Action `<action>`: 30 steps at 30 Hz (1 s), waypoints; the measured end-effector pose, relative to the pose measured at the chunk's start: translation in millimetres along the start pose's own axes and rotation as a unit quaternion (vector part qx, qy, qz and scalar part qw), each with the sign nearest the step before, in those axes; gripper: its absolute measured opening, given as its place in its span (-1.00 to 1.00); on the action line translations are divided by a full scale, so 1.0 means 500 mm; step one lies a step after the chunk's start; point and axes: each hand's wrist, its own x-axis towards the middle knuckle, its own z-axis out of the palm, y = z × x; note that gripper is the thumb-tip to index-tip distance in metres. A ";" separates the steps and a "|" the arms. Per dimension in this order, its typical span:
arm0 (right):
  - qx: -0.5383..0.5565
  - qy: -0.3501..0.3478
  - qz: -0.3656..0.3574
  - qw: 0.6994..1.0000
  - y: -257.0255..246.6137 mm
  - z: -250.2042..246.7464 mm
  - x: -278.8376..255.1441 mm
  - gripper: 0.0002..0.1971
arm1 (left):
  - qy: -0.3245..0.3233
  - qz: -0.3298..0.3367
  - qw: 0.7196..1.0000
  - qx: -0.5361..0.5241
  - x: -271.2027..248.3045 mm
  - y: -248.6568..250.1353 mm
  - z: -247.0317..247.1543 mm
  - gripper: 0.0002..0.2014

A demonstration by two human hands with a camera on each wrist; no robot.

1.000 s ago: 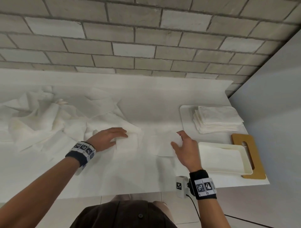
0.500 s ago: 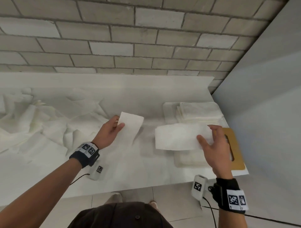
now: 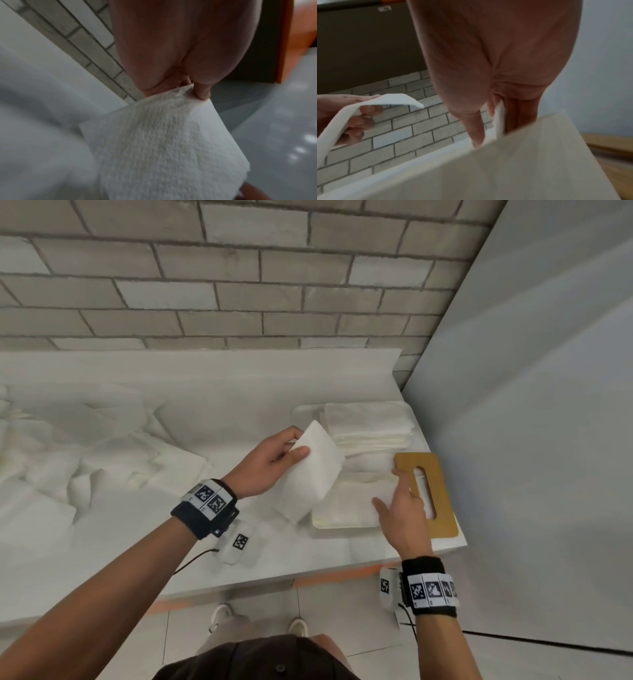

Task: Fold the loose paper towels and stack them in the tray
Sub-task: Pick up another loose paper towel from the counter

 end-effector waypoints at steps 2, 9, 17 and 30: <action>0.049 0.049 -0.037 0.997 -0.024 -0.040 -0.011 -0.51 | -0.036 0.013 0.999 0.027 0.013 0.026 0.034 -0.84; 0.364 -0.089 -0.047 0.926 -0.110 -0.118 -0.022 -0.56 | -0.093 0.079 0.986 0.109 0.070 0.090 0.138 -0.87; 0.188 0.062 0.046 0.979 0.041 -0.046 0.002 -0.65 | -0.032 -0.069 0.978 0.196 0.057 -0.016 0.136 -0.57; -0.144 0.106 -0.028 0.983 0.006 0.018 0.004 -0.53 | 0.099 0.060 0.937 0.329 0.018 -0.115 0.108 -0.82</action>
